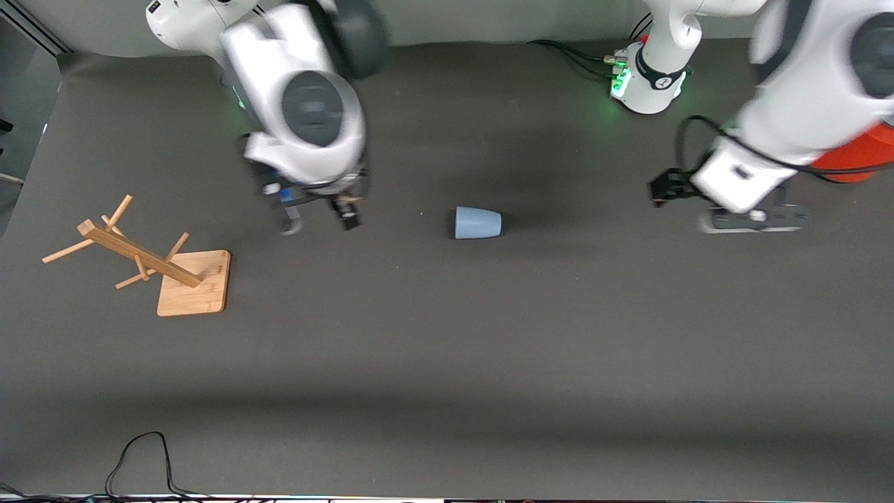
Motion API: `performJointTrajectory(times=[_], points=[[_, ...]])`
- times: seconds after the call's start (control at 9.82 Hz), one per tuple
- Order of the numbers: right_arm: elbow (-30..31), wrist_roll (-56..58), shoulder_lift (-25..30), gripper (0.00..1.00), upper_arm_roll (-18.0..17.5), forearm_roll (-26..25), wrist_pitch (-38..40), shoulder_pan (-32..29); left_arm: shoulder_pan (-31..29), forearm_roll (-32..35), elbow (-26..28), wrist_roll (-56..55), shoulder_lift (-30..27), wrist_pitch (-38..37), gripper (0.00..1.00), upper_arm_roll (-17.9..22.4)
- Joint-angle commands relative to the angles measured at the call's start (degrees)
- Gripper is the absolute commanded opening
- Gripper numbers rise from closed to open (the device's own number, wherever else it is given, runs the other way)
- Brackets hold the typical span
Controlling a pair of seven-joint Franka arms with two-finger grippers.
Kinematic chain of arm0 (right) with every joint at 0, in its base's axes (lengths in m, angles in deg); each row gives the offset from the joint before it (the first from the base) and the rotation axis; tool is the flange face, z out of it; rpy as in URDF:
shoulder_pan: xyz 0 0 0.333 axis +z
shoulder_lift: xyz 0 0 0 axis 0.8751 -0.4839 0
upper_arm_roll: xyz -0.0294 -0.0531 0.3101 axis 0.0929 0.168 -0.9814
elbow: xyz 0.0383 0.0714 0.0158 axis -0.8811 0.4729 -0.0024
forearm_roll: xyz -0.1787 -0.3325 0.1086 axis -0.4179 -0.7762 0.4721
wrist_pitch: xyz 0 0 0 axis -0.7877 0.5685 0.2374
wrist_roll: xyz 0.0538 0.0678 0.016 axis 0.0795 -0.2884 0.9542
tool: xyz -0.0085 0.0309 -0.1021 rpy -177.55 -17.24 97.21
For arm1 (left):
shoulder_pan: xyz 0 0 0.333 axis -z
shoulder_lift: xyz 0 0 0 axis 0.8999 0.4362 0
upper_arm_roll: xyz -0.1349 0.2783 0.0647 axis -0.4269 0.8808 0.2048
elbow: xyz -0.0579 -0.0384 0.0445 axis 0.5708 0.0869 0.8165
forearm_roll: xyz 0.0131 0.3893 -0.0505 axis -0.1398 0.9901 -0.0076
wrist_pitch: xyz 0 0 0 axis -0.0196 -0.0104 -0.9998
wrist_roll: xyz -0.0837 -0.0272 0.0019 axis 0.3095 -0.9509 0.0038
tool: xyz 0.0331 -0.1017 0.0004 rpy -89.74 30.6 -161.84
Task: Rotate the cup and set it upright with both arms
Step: 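Lay the cup on its side, open the right gripper and withdraw, then reach the left gripper down toward the rim of the lying cup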
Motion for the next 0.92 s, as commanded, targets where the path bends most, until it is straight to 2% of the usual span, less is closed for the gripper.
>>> performJointTrajectory(times=[0.0,0.31,0.51,0.71,0.81], points=[[11.03,15.72,10.34,1.0,-1.34,0.05,-1.28,-8.82,8.88,3.88,-3.64,-10.11,4.79,-0.17,1.0,0.82],[16.84,39.53,16.77,1.0,-1.52,-0.31,-4.69,-19.99,18.2,6.52,-13.38,-20.94,14.36,-2.1,1.0,0.82],[20.62,53.7,19.85,1.0,-3.18,-0.39,-8.56,-26.85,23.21,6.79,-21.2,-25.86,21.57,-6.05,1.0,0.91],[22.57,64.26,21.18,1.0,-5.82,-0.39,-11.46,-32.92,27.27,7.31,-25.09,-32.8,26.41,-5.37,1.0,0.91],[22.83,69.62,21.18,1.0,-6.0,-0.39,-13.13,-34.43,30.24,7.75,-28.06,-35.18,29.22,-5.71,1.0,0.91]])
